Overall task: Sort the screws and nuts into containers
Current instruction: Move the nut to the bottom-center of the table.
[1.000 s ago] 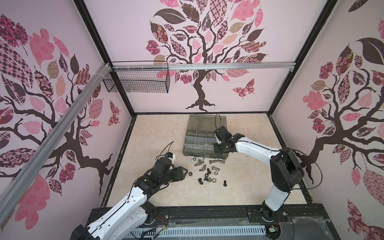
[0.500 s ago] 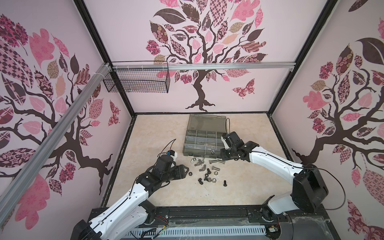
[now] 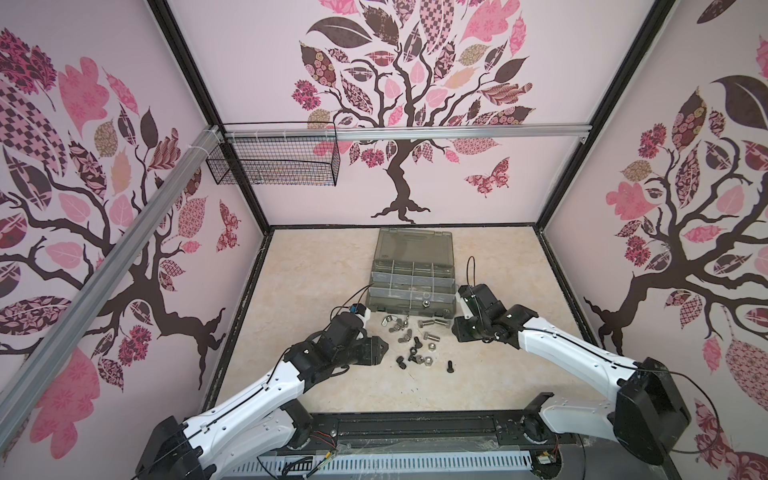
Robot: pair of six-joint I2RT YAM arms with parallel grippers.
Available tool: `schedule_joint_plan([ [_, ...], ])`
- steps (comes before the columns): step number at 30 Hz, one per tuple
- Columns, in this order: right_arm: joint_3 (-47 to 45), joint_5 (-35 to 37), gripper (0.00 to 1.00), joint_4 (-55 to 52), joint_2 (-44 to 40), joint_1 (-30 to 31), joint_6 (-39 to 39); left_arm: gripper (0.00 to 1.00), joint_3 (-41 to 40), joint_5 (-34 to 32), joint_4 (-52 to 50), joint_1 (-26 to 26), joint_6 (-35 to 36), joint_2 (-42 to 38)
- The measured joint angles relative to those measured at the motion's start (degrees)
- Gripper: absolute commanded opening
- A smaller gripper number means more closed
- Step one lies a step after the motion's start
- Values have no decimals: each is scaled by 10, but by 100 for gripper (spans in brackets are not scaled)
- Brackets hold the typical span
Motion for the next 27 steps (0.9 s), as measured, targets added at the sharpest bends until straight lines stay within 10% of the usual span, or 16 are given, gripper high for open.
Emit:
schedule_joint_plan([
  [27,-82,-11,35,23,-57,20,46,46,88,2,21,-99,3,202],
])
